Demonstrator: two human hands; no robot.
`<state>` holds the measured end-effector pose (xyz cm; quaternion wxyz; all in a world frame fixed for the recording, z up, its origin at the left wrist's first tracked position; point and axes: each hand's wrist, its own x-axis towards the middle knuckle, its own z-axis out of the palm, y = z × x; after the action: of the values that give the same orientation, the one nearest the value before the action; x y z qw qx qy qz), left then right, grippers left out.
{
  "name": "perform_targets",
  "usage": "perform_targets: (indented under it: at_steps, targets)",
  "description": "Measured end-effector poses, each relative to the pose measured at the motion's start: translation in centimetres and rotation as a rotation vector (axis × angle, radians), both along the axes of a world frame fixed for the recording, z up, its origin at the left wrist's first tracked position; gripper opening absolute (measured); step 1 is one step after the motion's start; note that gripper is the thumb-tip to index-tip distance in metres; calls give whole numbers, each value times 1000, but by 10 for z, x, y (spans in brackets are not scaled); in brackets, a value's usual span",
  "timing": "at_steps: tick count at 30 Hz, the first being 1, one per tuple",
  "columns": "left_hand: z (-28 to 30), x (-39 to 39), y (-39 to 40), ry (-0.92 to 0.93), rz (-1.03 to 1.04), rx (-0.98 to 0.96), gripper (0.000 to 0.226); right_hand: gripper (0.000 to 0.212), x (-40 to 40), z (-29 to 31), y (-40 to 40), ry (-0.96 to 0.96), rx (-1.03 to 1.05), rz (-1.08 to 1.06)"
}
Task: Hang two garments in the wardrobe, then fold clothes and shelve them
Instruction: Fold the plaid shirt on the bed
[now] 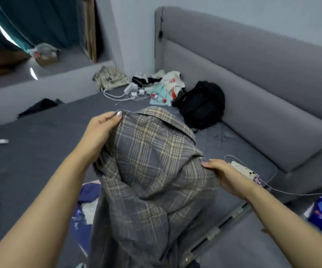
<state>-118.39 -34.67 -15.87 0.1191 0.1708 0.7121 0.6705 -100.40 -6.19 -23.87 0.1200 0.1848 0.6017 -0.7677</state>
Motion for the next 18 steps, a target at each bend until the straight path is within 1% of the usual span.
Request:
perform_targets:
  at_steps: [1, 3, 5, 7, 9, 11, 12, 13, 14, 16, 17, 18]
  targets:
    - [16, 4, -1, 21, -11, 1, 24, 44, 3, 17, -3, 18, -45, 6]
    - [47, 11, -4, 58, -16, 1, 26, 39, 8, 50, -2, 51, -102, 25]
    - [76, 18, -4, 74, -18, 7, 24, 36, 12, 78, 6, 41, -103, 65]
    - [102, 23, -2, 95, -15, 12, 23, 35, 16, 101, 17, 45, -50, 141]
    - [123, 29, 5, 123, 6, 17, 24, 35, 19, 124, 31, 115, 44, 181]
    - [140, 34, 13, 154, 34, 35, 23, 40, 18, 148, 49, 218, 156, 133]
    - [147, 36, 18, 171, 47, 39, 23, 38, 17, 159, 59, 269, 201, 101]
    - [153, 37, 22, 189, 61, 34, 25, 35, 16, 170, 71, 322, 271, 87]
    - [158, 38, 27, 215, 77, 20, 27, 33, 15, 181, 82, 373, 396, 92]
    - [168, 37, 40, 282, 97, -22, 25, 26, 11, 201, 108, 492, 784, 100]
    - [172, 37, 47, 301, 102, -51, 21, 29, 8, 210, 122, 579, 971, 90]
    - [176, 36, 55, 315, 105, -88, 17, 37, 4, 218, 138, 663, 1132, 67]
